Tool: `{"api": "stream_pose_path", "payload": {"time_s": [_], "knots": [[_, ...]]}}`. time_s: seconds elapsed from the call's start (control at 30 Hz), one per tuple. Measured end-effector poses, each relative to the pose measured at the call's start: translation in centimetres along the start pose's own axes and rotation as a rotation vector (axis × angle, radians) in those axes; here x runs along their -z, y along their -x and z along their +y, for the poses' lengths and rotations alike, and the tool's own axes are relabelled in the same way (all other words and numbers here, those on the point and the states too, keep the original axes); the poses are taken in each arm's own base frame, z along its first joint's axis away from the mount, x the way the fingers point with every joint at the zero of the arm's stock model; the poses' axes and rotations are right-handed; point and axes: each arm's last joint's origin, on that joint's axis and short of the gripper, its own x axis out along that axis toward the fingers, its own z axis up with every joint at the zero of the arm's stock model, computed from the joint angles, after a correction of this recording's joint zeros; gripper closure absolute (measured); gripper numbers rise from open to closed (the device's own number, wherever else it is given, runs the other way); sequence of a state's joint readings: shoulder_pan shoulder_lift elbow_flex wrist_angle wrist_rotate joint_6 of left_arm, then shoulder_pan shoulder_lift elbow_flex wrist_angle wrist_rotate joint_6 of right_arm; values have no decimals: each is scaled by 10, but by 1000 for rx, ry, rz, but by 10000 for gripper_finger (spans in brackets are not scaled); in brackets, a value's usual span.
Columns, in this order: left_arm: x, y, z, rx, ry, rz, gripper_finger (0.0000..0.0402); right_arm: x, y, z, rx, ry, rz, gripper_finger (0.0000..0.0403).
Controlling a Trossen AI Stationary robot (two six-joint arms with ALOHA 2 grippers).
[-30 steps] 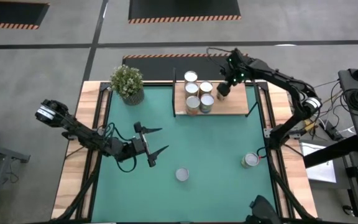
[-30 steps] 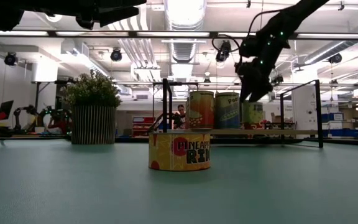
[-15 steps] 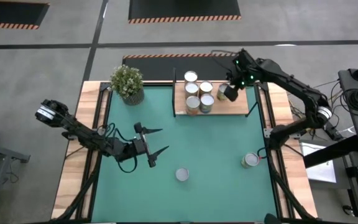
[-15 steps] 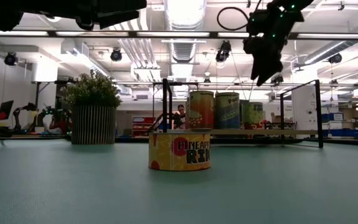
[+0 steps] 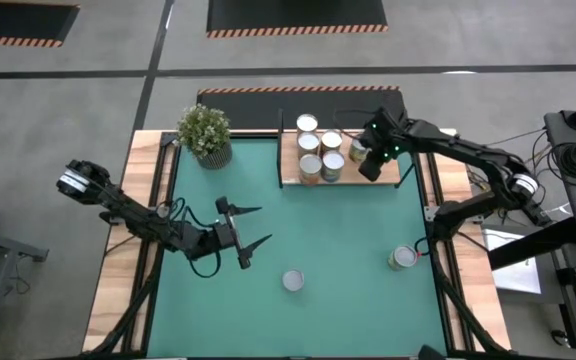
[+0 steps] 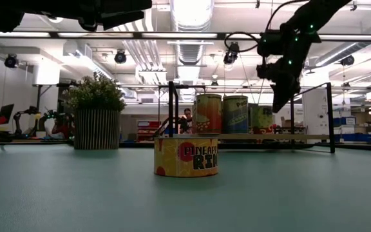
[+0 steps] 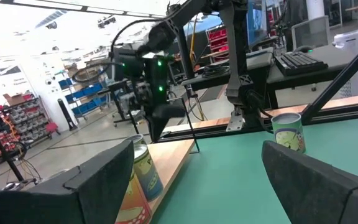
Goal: Pick and place cans onto a shelf
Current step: Put the green can on the shelf
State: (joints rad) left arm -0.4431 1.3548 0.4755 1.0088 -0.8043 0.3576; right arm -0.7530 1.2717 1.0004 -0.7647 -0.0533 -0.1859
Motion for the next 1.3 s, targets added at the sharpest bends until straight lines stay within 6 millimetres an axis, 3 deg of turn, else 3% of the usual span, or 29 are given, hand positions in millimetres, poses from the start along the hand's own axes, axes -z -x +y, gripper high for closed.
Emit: {"api": "stream_pose_path", "payload": {"time_s": [0.47,0.97,1.13,1.3], "knots": [[0,0,0,0,1,-1,67,-13,-3,-3,55,21,-128,390],[0,0,0,0,1,-1,67,-15,-2,-4,61,41,-152,390],[0,0,0,0,1,-1,67,-15,23,7,34,25,-144,390],[0,0,0,0,1,-1,67,-15,66,41,-44,34,-194,390]]}}
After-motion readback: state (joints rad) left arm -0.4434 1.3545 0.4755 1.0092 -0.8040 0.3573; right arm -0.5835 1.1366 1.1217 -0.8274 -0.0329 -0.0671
